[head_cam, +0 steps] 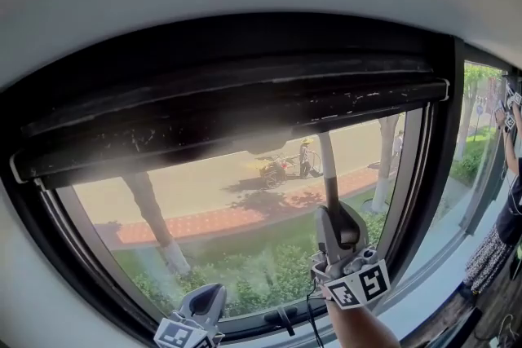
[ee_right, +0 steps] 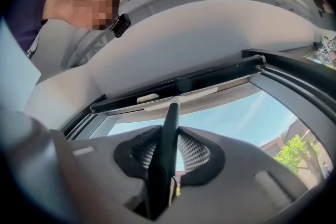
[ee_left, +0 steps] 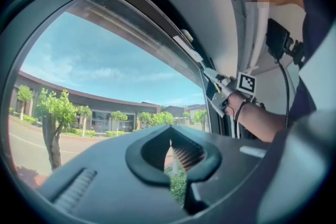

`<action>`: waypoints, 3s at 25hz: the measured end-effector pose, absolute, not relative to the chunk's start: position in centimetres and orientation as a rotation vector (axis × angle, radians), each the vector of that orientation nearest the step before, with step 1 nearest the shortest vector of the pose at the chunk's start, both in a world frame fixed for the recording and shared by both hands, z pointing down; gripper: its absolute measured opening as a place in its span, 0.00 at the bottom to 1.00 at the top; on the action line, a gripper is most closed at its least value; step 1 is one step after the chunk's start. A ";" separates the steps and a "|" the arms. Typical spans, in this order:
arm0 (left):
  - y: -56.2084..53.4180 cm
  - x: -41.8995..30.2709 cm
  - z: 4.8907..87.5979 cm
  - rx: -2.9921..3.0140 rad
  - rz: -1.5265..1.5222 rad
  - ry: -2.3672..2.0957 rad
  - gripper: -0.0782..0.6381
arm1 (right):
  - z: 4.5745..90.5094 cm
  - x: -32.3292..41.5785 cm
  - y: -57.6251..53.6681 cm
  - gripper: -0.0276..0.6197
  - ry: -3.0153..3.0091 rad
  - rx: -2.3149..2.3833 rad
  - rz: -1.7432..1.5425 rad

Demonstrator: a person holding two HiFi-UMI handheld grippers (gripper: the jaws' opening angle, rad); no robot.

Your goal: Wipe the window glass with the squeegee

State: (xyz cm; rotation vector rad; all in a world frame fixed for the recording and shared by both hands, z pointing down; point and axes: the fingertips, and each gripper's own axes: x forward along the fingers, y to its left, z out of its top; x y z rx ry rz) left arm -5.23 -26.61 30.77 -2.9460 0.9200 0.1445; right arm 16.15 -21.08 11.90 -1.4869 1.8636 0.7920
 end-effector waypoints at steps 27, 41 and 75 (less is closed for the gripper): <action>-26.3 -8.1 33.8 -2.951 0.094 0.953 0.12 | 15.8 14.0 -23.1 0.20 1.944 -1.533 0.676; -24.1 -9.8 37.6 -2.993 0.072 1.026 0.12 | 21.4 14.2 -21.7 0.20 2.008 -1.620 0.576; -21.1 -10.2 40.9 -3.053 -0.046 1.000 0.12 | 33.3 14.2 -19.7 0.20 2.035 -1.750 0.346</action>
